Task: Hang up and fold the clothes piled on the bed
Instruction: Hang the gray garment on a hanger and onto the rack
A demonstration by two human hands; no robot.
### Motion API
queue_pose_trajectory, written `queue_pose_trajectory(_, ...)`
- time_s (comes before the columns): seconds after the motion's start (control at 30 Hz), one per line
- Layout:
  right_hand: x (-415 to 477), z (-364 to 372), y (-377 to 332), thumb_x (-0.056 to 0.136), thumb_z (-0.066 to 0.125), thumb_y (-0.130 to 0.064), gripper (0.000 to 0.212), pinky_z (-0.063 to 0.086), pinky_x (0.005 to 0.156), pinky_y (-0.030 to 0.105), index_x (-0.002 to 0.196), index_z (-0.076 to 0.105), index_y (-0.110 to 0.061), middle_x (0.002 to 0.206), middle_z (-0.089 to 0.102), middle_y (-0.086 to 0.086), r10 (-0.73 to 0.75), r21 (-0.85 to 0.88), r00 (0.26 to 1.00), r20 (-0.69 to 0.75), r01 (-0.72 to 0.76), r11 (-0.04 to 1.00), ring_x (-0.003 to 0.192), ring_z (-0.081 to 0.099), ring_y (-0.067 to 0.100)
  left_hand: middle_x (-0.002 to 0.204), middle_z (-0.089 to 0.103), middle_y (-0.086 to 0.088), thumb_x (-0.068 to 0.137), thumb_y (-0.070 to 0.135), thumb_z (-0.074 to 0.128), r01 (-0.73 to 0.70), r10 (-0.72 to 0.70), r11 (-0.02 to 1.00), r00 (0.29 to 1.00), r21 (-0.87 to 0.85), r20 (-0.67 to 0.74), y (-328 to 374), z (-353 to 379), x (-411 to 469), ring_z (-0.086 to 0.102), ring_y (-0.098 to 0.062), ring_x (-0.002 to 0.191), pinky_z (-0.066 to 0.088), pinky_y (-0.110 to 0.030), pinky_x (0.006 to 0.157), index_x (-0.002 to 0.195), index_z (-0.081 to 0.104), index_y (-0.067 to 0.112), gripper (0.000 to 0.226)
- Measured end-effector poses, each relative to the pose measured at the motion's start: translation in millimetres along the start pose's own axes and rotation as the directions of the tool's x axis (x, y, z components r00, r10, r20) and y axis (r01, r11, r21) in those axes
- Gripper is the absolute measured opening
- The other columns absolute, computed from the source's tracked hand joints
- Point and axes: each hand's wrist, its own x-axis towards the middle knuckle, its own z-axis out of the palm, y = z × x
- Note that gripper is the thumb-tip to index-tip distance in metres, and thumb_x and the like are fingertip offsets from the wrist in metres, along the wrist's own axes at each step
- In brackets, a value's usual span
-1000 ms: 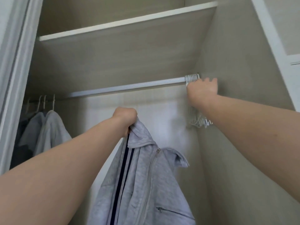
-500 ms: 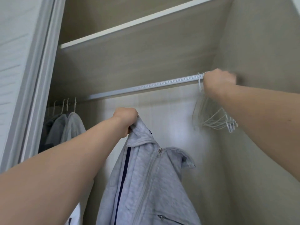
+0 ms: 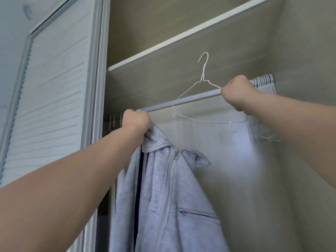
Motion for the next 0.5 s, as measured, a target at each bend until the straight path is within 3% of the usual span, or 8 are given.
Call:
queue_pose_trajectory(0.07,-13.9,8.0,-8.1,0.096,0.045,-0.005,0.032,0.020,0.044,0.018,0.123,0.060,0.000,0.069,0.035,0.007,0.100,0.294,0.986,0.132,-0.136,0.946,0.049,0.027,0.015,0.085,0.053,-0.009,0.097,0.013,0.051,-0.017,0.017,1.000,0.999,0.004,-0.040,6.0,-23.0,1.8,0.050,-0.029,0.086,0.048,-0.039,0.079,0.094,0.051,0.008,0.006)
queue_pose_trajectory(0.17,-45.0,22.8,-28.7,0.098,0.048,-0.007,0.010,0.013,0.039,0.013,0.099,0.058,-0.008,0.060,0.027,0.001,0.062,0.557,0.969,0.239,-0.189,0.809,0.035,0.018,0.011,0.084,0.053,-0.010,0.098,0.014,0.051,-0.026,0.024,1.000,0.990,-0.013,-0.141,14.9,-61.6,1.3,0.051,-0.028,0.085,0.045,-0.037,0.077,0.104,0.051,0.008,0.009)
queue_pose_trajectory(0.27,-73.6,34.6,-51.9,0.102,0.043,-0.010,0.020,0.012,0.036,0.013,0.083,0.050,-0.012,0.042,0.026,-0.007,0.003,0.758,0.964,0.267,-0.212,0.617,0.031,0.017,0.007,0.084,0.054,-0.009,0.100,0.017,0.050,-0.037,0.035,0.999,0.972,-0.004,-0.231,28.9,-105.4,0.8,0.054,-0.027,0.084,0.042,-0.035,0.077,0.109,0.053,0.007,0.014)
queue_pose_trajectory(0.37,-98.3,43.8,-80.3,0.101,0.047,-0.014,0.020,0.013,0.037,0.013,0.082,0.046,-0.018,0.044,0.026,-0.008,-0.031,0.839,0.937,0.347,-0.296,0.456,0.033,0.018,0.007,0.075,0.049,-0.004,0.100,0.017,0.050,-0.044,0.041,0.999,0.950,0.000,-0.311,46.4,-156.6,1.5,0.049,-0.018,0.068,0.040,-0.033,0.074,0.102,0.049,0.007,0.010)
queue_pose_trajectory(0.5,-125.4,52.2,-119.6,0.099,0.058,-0.033,0.020,0.017,0.035,0.014,0.087,0.051,-0.018,0.048,0.035,-0.006,-0.159,0.785,0.828,0.538,-0.424,0.453,0.035,0.024,0.007,0.074,0.047,-0.004,0.097,0.018,0.052,-0.096,0.117,0.993,0.906,0.071,-0.408,77.2,-224.2,-5.6,0.046,-0.016,0.064,0.040,-0.033,0.074,0.099,0.050,0.007,0.011)
